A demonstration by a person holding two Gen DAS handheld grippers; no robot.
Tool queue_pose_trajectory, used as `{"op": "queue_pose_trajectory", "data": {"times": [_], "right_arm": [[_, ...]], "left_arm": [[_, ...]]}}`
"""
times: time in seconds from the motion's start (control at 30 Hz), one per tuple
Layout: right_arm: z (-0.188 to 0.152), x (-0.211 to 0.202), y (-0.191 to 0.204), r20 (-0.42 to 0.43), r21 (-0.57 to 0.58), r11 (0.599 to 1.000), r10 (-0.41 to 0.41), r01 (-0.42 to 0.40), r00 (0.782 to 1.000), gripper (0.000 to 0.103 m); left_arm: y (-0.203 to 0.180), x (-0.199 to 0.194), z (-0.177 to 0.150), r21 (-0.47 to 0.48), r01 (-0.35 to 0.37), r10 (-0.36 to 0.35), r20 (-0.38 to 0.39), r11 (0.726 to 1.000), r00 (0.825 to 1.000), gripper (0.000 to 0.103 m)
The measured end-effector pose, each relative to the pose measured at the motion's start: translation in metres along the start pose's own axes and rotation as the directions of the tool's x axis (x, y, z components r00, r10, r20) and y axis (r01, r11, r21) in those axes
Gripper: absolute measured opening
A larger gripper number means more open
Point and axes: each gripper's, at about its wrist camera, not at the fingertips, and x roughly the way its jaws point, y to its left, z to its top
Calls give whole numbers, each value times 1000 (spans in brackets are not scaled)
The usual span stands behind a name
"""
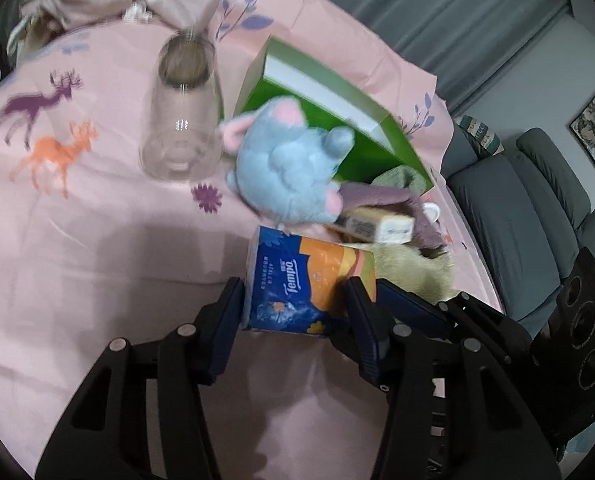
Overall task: Organize soft objects
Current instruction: 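Lift the tissue pack and carry it over the green box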
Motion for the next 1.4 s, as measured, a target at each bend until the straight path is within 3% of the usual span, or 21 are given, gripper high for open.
{"op": "queue_pose_trajectory", "data": {"times": [0.33, 0.73, 0.97, 1.3, 1.4], "right_arm": [[36, -51, -7, 218, 12, 1000, -28, 26, 975, 37], [90, -45, -73, 329, 99, 992, -107, 78, 938, 37], [107, -19, -118, 312, 154, 984, -133, 88, 941, 37], [103, 33, -164, 183, 236, 967, -145, 100, 972, 37], [101, 39, -165, 162, 234, 967, -136, 96, 977, 37]], "left_arm": [[-58, -42, 40, 169, -67, 40, 155, 983, 987, 51], [-97, -13, 118, 278, -100, 42, 210, 955, 977, 51], [-105, 35, 158, 297, -105, 51, 183, 949, 982, 51], [-94, 104, 179, 280, -146, 123, 100, 949, 987, 53], [-92, 110, 177, 277, -178, 156, 99, 944, 983, 76]]}}
